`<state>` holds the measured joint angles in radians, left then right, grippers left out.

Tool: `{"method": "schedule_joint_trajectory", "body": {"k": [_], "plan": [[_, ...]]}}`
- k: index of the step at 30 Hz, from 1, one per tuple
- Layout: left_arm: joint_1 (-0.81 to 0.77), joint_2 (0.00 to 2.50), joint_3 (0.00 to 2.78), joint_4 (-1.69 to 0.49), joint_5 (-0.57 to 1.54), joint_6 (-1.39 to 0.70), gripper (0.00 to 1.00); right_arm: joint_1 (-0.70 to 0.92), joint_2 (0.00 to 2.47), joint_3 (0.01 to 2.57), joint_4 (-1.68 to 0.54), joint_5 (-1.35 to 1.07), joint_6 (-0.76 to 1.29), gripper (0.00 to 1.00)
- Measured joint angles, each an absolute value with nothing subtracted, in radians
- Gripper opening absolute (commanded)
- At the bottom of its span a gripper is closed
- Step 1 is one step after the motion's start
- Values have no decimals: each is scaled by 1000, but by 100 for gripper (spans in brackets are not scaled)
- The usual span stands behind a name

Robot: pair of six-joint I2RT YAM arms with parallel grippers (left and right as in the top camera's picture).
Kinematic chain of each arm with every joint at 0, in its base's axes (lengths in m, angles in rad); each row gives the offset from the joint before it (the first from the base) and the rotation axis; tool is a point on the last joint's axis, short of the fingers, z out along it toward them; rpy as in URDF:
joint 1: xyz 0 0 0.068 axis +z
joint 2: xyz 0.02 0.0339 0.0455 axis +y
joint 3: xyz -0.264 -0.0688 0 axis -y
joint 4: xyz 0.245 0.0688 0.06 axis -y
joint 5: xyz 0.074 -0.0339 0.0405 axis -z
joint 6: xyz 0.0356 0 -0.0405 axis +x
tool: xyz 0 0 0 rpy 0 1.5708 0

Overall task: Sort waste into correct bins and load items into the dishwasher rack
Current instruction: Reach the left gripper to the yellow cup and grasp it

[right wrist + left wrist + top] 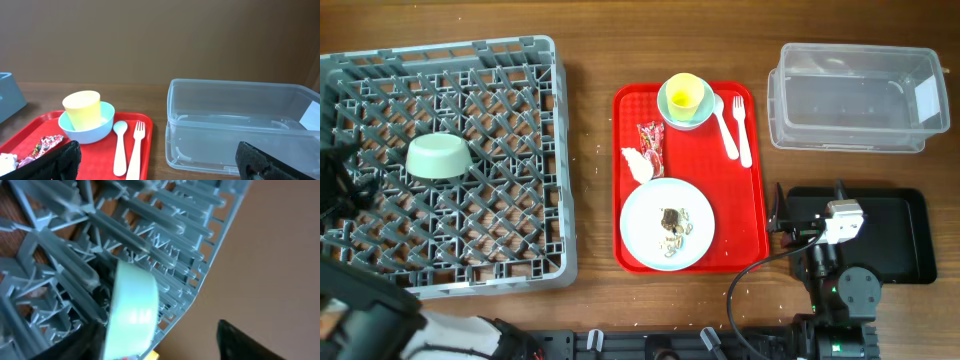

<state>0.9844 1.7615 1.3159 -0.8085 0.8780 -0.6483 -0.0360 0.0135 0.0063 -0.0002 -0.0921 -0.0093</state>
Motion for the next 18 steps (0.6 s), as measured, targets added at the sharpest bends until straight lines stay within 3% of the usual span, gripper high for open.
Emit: {"method": "schedule_joint_trajectory", "body": {"k": [5, 7, 10, 18], "plan": [[700, 1528, 1320, -810, 654, -603, 4, -36, 14, 6, 0, -92, -10, 100], [472, 1519, 1324, -811, 382, -590, 6, -36, 14, 6, 0, -92, -9, 100], [299, 1590, 1325, -812, -2, -592, 4, -36, 14, 6, 0, -92, -10, 100], [335, 1721, 1324, -898, -198, -639, 4, -36, 14, 6, 0, -92, -9, 100]]}}
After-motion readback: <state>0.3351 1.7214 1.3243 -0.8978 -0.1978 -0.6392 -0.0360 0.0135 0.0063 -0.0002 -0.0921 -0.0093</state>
